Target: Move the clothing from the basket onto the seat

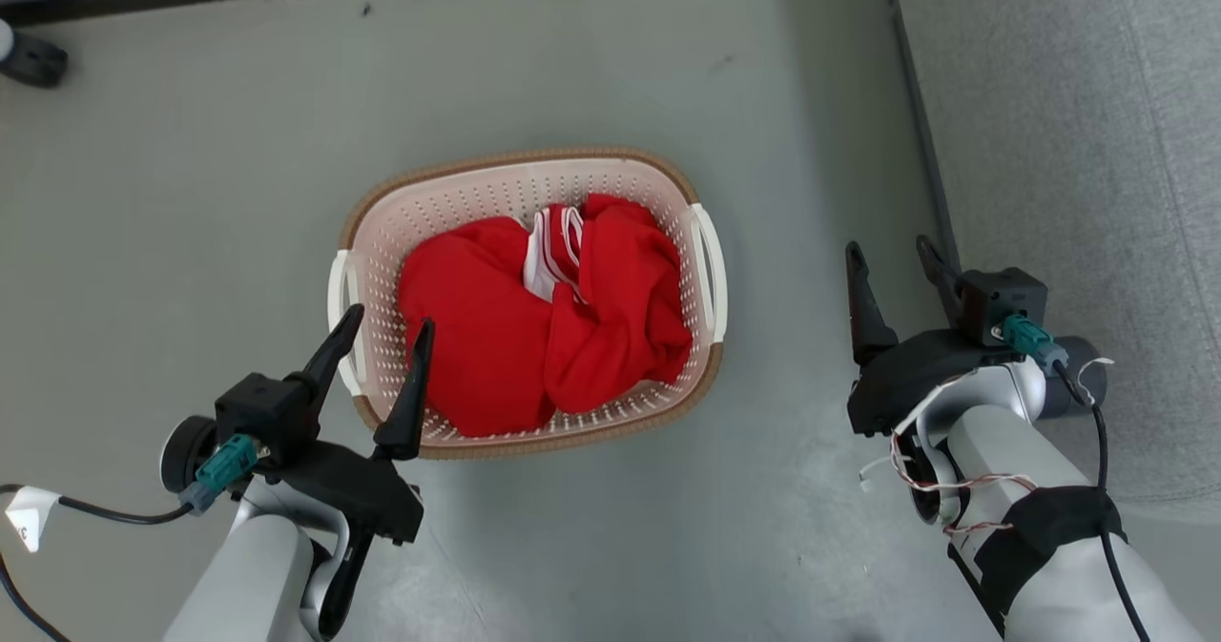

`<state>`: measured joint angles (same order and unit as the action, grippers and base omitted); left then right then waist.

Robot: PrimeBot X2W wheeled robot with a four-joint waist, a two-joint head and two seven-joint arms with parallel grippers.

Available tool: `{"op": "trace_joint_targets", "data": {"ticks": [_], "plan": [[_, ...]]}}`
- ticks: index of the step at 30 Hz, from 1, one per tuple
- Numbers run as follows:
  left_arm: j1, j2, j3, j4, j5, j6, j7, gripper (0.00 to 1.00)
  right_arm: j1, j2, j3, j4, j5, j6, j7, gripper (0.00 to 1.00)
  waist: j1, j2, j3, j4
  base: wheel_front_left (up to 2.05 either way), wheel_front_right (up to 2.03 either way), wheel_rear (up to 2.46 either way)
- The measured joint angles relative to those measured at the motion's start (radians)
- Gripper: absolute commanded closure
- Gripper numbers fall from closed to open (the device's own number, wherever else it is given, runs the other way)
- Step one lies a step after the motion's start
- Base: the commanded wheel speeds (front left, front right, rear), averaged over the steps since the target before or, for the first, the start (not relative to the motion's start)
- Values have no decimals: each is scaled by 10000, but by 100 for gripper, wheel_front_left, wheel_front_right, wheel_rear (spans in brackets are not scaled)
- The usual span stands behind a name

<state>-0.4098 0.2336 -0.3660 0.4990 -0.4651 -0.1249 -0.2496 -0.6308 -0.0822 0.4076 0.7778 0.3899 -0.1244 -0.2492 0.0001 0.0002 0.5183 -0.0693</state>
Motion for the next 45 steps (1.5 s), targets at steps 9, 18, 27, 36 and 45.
{"op": "trace_joint_targets", "data": {"ticks": [9,18,27,36,45], "plan": [[-645,491,-943,-334,-61,0,0,0,-218,107,-460,-146,-422,-2,0,0,0,0,955,-66,0,0,0],[-1454,617,-1973,-320,-86,0,0,0,-220,159,-817,-240,-836,0,0,0,0,-1,1698,-238,0,0,0],[-2378,717,-2594,267,-8,0,222,0,-215,186,-897,-516,-1001,-2,-2,0,0,-1,2164,-505,0,0,0],[-3385,771,-2832,941,299,-2,1035,0,-154,199,-385,-1233,-460,-2,-2,0,0,-1,2678,-604,0,0,0],[-4038,865,-2940,1797,449,-4,1835,0,-111,201,-35,-1835,77,-2,-2,0,0,-1,3298,-696,0,0,0]]}}
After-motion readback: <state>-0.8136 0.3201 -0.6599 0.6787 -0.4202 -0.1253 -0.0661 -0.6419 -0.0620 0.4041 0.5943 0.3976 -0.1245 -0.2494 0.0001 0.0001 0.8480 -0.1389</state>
